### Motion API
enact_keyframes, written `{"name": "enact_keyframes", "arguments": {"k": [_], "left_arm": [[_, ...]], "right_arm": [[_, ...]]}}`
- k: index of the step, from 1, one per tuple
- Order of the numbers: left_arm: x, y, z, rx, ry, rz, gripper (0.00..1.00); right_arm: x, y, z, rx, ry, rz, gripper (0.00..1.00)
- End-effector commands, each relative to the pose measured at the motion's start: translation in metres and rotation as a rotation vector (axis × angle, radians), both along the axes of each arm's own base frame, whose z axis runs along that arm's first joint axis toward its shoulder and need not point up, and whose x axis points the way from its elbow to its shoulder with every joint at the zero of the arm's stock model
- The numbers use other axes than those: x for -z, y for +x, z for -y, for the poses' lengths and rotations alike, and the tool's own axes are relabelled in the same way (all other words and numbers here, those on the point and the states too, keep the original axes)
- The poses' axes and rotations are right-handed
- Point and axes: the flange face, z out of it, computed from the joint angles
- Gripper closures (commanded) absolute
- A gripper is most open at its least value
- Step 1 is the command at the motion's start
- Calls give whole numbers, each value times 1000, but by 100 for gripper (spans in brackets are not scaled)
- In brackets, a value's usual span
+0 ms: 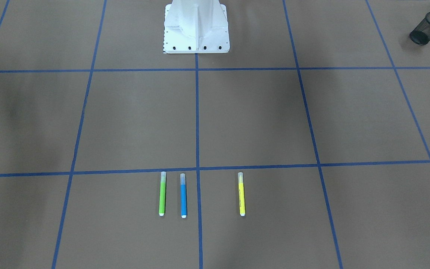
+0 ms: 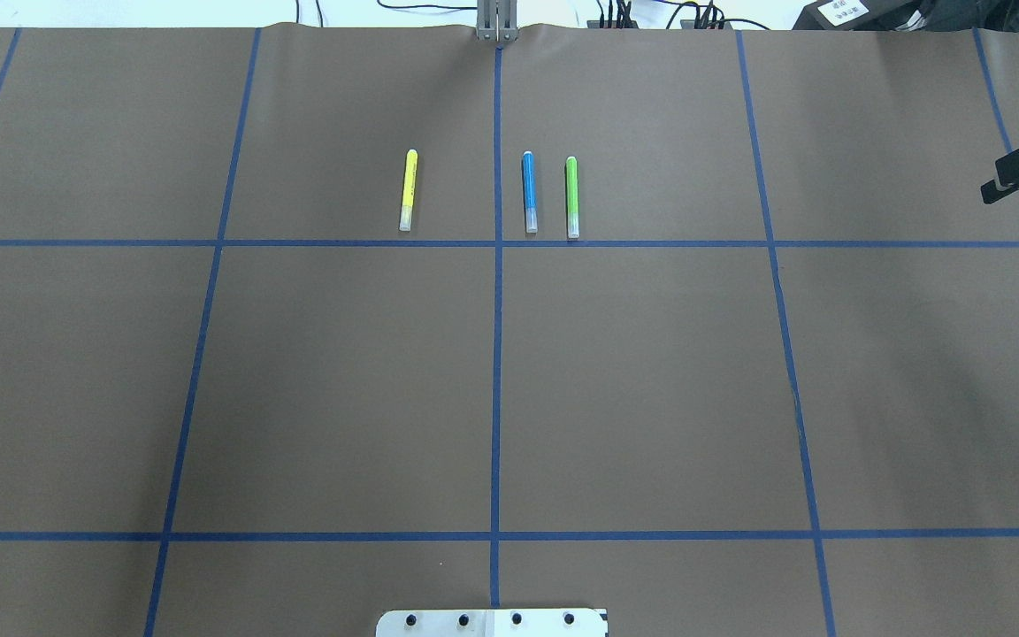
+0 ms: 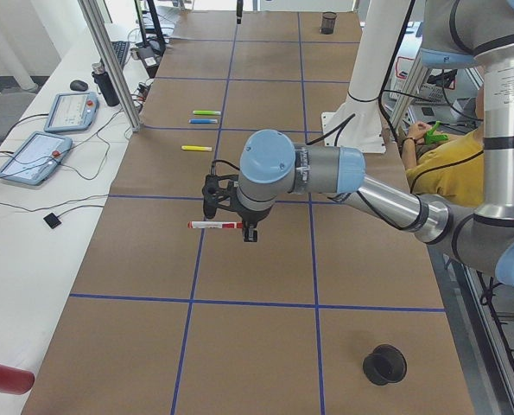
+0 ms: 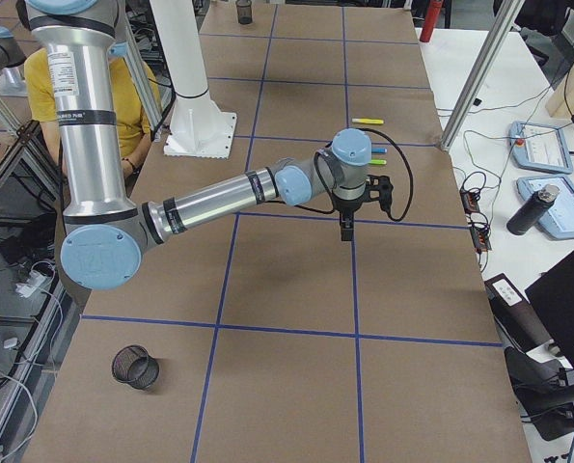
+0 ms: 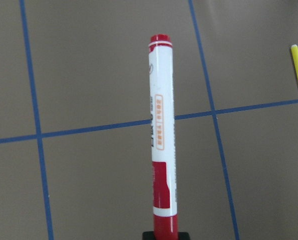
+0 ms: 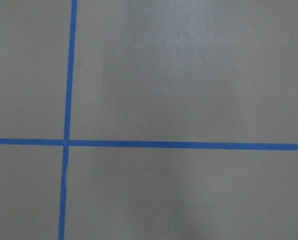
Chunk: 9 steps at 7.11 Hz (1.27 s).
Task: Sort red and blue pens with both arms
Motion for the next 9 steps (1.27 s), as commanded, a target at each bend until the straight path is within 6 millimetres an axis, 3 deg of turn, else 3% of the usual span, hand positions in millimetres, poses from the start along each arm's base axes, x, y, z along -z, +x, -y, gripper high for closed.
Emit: {"name": "enact_keyframes", "arguments": {"k": [1,3,5,6,7,8,9], "left_arm": [[-38,-26,-83,23,-88,201,100],[-93,-36,-177,101,-211,133,100],[-118,-41,-240,123,-316,14,100],[-123,-40,-264,164,-407,-73,100],[-141,-32,-279,173,-513,-159,100],[-169,-23,-295,182,-613,-249,100],[-202,-13,-309,190,-691,-317,100]], "right_arm": [[-1,0,0,-4,0,-7,0],[0,0,0,-3,3,-7,0],[0,0,0,-2,4,-7,0],[0,0,0,0,27,-1,0],[-12,0,3,-2,51,8,0],[-29,-2,8,-3,47,8,0],[-28,-3,11,-4,50,9,0]]}}
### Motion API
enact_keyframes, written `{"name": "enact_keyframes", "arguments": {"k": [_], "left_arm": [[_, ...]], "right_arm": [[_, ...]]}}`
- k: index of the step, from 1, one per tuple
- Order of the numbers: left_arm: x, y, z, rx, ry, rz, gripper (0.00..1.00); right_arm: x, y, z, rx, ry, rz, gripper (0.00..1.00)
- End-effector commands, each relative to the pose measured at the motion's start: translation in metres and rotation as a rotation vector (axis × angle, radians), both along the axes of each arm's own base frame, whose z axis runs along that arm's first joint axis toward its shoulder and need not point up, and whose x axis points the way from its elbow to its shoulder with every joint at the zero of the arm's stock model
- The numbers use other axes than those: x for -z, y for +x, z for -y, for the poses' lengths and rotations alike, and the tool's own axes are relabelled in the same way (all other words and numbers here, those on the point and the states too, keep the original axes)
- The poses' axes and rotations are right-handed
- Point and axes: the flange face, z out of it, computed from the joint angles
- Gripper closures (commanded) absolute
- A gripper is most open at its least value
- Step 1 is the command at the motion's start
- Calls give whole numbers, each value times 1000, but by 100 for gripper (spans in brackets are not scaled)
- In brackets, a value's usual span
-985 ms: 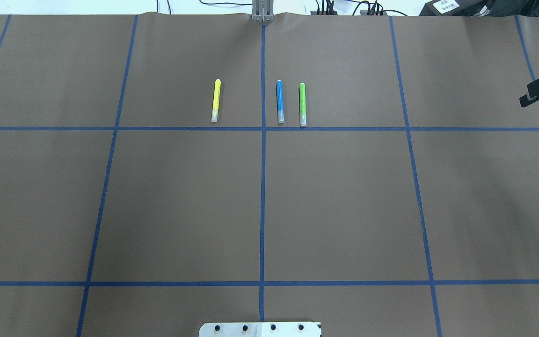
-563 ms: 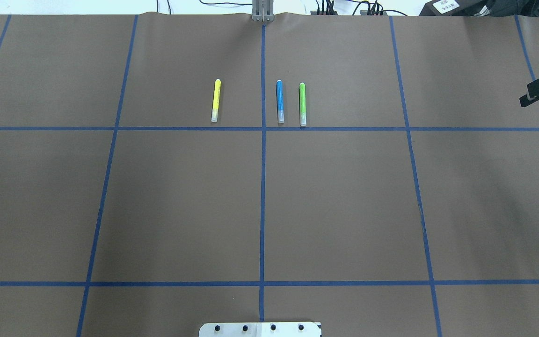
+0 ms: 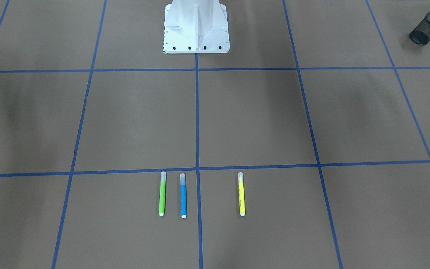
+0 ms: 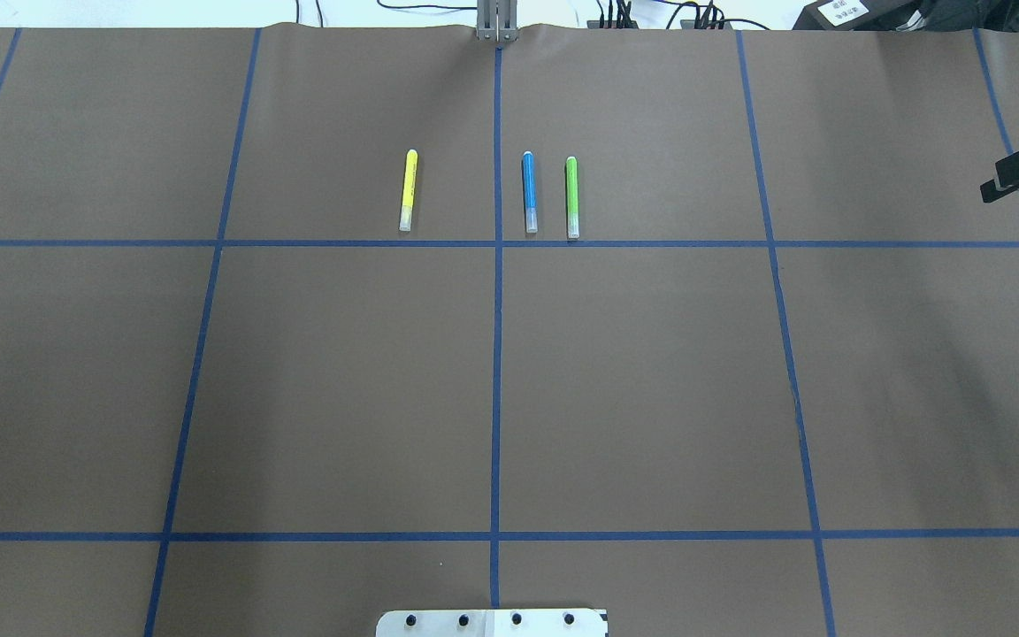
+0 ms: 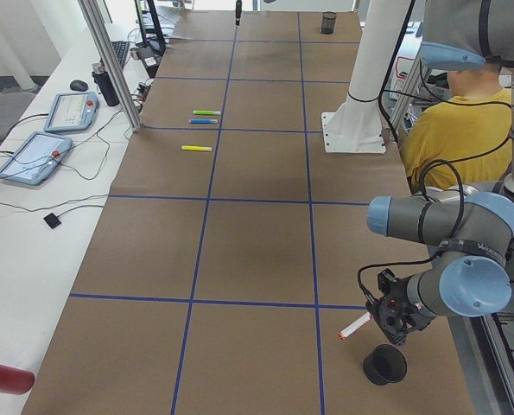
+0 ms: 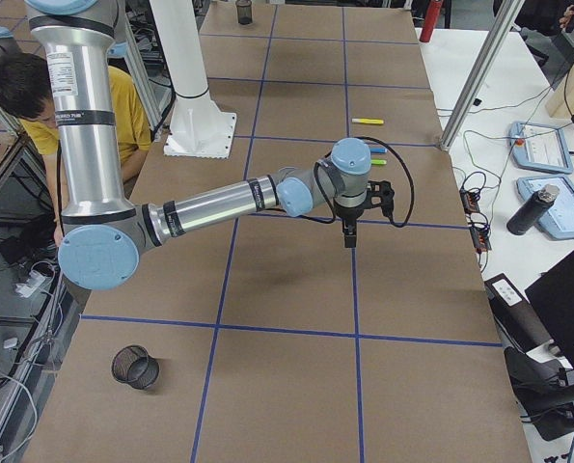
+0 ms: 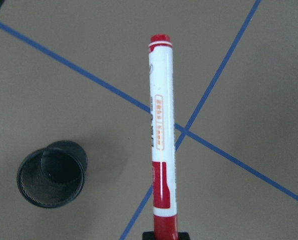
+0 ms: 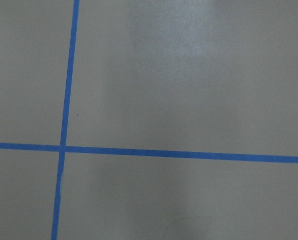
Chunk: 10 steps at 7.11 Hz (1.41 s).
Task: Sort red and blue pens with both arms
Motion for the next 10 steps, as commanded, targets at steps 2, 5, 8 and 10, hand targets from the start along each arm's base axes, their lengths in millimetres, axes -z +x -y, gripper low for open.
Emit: {"name": "enact_keyframes", "arguments": {"k": [2,5,8,10], "left_arm": [[-84,36,-43,38,-254,-250,100],[-102,51,-60,48,-346,-345,100],[-133,66,-75,50,-409,-411,100],[-141,68,-81,33,-429,-422,100]], "right_arm": [[-1,-1,4,0,16,5,0],[3,-1,4,1,26,7,0],[3,-1,5,-3,34,-4,0],[3,-4,4,-1,35,-8,0]]}}
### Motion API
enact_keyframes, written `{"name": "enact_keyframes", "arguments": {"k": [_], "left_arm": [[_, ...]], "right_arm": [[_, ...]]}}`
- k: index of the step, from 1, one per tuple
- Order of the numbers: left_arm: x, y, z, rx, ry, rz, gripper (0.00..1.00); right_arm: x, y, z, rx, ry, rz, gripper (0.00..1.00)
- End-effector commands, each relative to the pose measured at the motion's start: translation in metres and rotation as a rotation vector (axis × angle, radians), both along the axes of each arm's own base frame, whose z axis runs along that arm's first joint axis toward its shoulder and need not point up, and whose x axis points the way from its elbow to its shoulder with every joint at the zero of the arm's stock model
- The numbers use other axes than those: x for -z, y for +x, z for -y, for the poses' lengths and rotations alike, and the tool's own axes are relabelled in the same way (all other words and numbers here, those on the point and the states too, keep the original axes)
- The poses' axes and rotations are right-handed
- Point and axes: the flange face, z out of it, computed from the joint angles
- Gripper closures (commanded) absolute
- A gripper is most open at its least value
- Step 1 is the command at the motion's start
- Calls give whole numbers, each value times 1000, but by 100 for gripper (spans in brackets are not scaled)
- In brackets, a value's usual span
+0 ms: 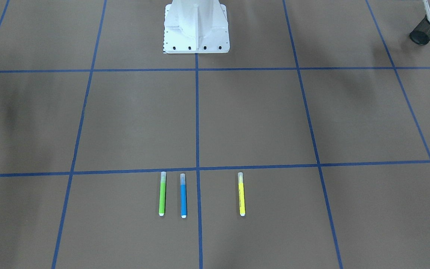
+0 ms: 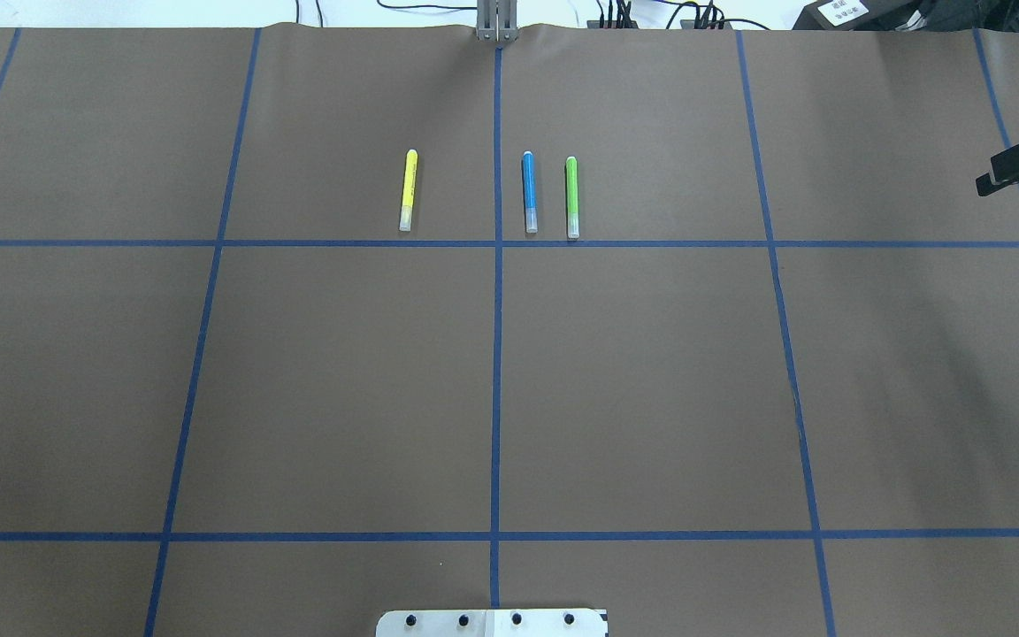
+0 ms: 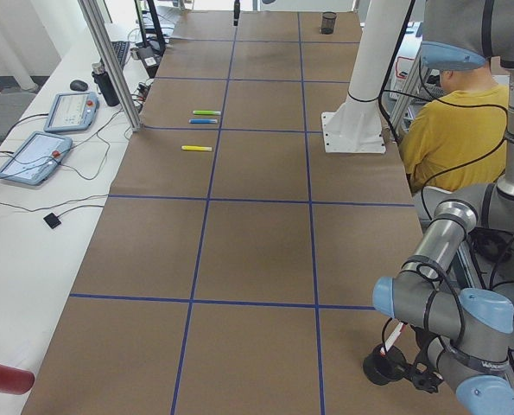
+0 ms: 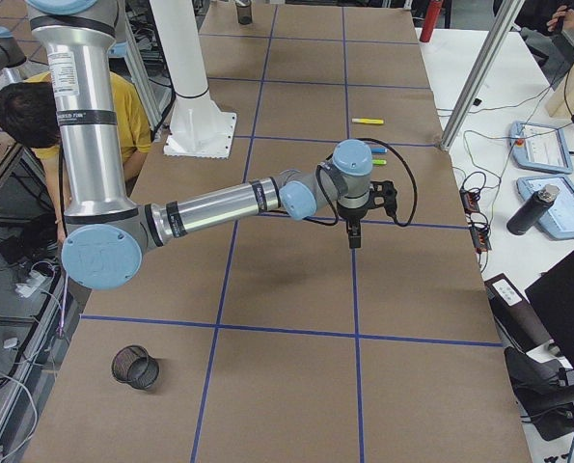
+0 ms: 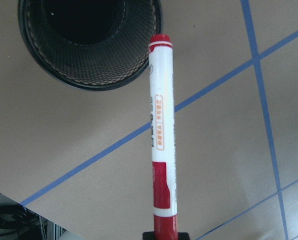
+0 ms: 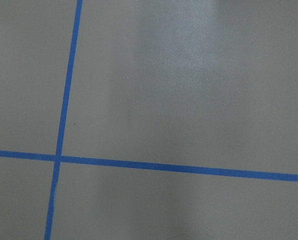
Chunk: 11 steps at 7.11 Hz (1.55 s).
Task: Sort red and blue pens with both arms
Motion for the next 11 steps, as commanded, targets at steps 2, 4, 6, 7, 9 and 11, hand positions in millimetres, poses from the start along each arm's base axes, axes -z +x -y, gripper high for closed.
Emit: {"name": "enact_keyframes", "arguments": {"k": [2,4,6,7,9,11], "left_arm": [[-8,3,-5,-7,-20,-16,100],[-10,-1,-2,-15,-15,-7,100],[-13,-10,6,-10,7,17,1],[-14,-21,14,-4,17,29,0],[-10,-38,29,1,39,54,0],[-8,-45,32,19,43,61,0]], "right_arm": [[-2,-2,-3,2,19,1,0],[-1,-3,-2,3,22,1,0],[0,-3,-2,3,23,1,0],[0,-3,-2,4,23,1,0],[0,-4,-2,4,25,2,0],[1,-4,-1,3,25,3,0]]}}
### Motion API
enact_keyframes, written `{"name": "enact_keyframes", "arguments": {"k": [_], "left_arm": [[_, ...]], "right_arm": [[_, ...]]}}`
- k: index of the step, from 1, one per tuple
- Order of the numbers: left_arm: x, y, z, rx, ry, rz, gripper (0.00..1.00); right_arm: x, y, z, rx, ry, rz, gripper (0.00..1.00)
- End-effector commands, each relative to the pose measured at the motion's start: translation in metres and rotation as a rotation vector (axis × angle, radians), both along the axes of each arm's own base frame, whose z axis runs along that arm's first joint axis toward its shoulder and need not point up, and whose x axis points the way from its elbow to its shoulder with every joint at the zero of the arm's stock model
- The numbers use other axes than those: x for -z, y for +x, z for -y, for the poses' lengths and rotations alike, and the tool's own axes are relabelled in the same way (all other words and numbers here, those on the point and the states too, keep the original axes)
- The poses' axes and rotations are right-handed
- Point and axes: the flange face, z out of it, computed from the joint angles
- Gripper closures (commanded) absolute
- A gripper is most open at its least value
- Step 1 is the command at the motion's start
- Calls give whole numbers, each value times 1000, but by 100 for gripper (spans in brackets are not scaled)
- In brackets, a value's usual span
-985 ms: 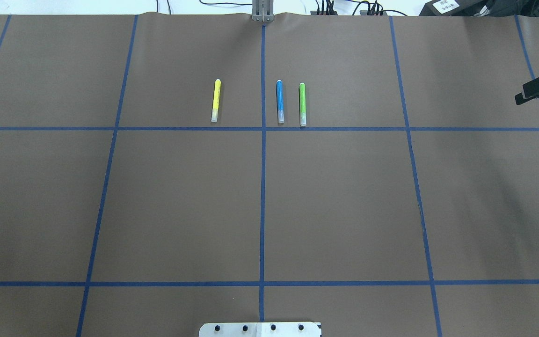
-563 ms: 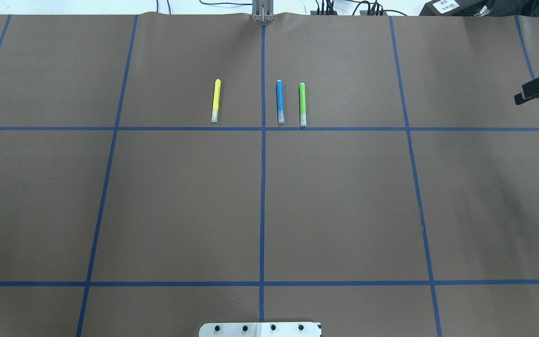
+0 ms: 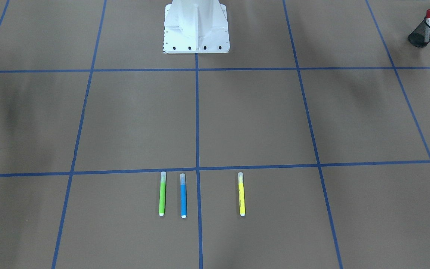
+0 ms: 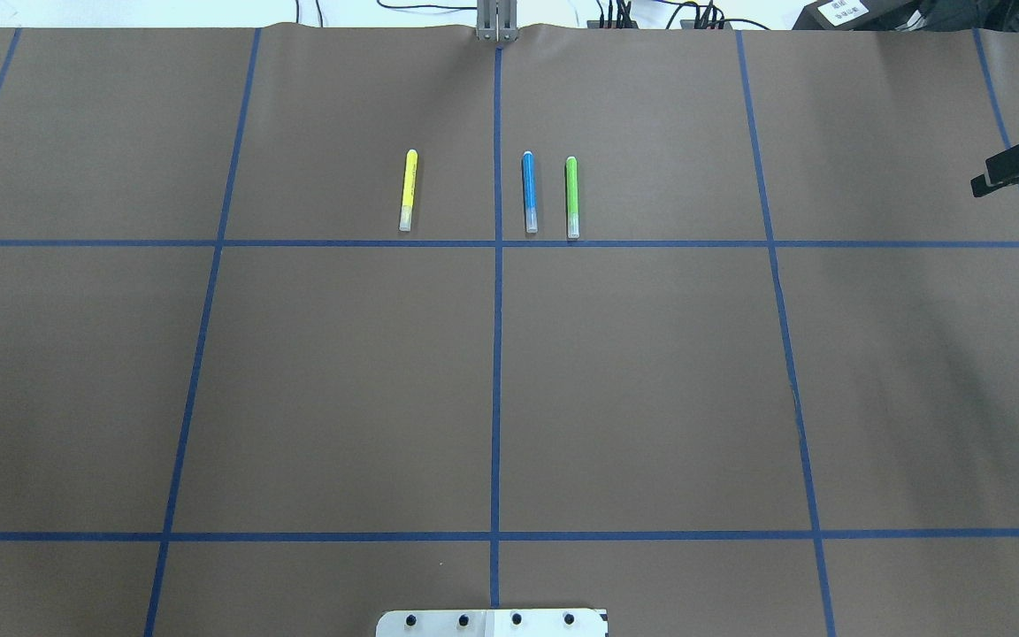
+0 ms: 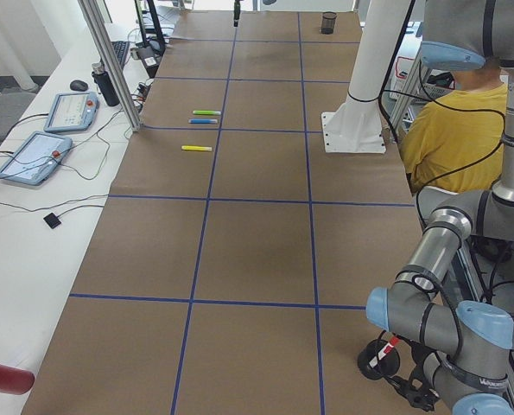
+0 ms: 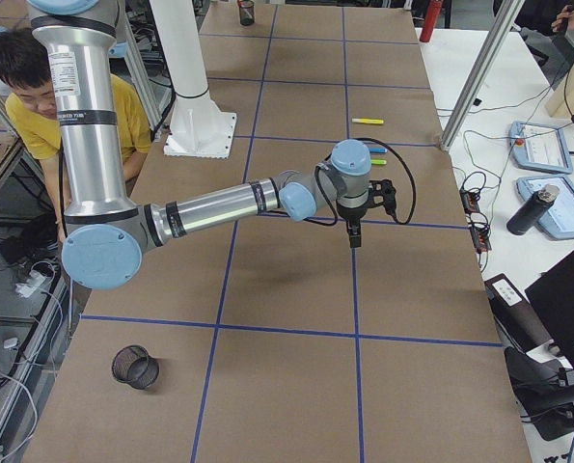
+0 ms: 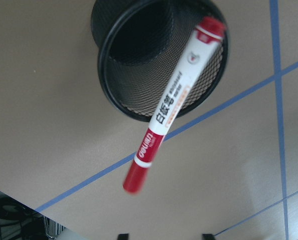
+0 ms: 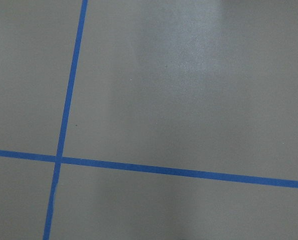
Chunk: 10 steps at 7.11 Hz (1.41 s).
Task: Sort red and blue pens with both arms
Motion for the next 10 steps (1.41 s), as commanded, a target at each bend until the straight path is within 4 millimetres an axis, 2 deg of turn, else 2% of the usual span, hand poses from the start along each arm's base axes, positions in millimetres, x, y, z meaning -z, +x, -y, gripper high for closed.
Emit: {"name": "enact_keyframes", "arguments": {"k": [1,3,6,8,10], "left_arm": [[9,-17,13,7,17,20,0],[32,-38,31,16,79,89,0],[100,-83,77,-17,324,364,0],[127,-93,130,-119,537,540,0],[150,-84,198,-258,800,687,0]], "right_arm": [[1,0,1,0,2,1,0],[1,0,0,0,1,1,0],[-4,0,1,-1,-9,-3,0],[-4,0,1,-1,-9,-3,0],[-5,0,1,-2,-13,-4,0]]}}
